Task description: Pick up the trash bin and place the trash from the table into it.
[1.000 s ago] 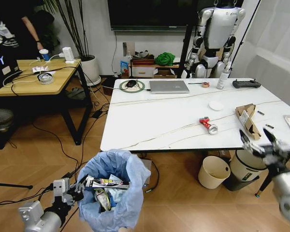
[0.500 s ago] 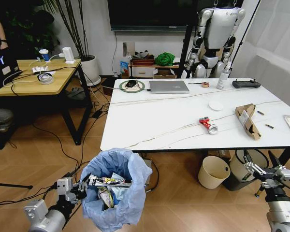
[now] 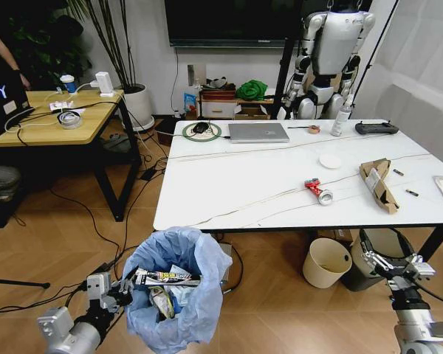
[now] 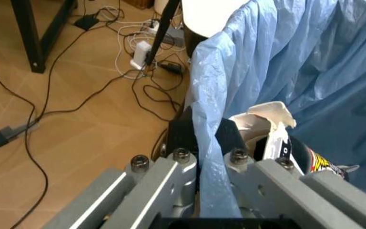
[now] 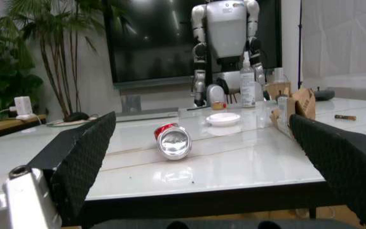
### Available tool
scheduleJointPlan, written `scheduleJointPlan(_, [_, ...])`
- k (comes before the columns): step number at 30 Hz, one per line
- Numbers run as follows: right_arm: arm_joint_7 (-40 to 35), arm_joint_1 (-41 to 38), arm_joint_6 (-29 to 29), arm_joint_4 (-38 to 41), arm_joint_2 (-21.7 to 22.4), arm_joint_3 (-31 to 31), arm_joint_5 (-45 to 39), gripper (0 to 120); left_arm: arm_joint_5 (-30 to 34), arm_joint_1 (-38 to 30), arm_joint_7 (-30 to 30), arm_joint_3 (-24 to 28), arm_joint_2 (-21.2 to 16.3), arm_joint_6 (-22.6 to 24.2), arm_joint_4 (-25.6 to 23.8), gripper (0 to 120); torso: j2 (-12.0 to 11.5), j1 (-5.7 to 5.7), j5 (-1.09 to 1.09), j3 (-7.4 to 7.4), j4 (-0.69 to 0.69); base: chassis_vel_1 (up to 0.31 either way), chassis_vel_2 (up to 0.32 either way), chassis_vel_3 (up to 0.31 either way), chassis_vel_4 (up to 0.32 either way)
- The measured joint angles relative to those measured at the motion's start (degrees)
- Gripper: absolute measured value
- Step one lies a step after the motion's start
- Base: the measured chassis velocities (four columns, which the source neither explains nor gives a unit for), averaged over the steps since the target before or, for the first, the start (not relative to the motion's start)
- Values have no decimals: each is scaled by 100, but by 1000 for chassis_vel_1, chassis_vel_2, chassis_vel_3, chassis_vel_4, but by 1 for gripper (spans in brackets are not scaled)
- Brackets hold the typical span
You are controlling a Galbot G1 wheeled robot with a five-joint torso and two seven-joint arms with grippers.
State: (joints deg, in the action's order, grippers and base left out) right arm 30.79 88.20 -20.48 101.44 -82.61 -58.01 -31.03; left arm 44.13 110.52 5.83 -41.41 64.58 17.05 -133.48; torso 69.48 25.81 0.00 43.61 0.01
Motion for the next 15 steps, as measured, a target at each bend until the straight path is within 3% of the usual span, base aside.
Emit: scheduleJointPlan(15, [289,-8,-48,-220,26,-88,-349,100,-81,108,-16,11,23,-19,-14,0,0,0,0,0,0,0,0,0,0])
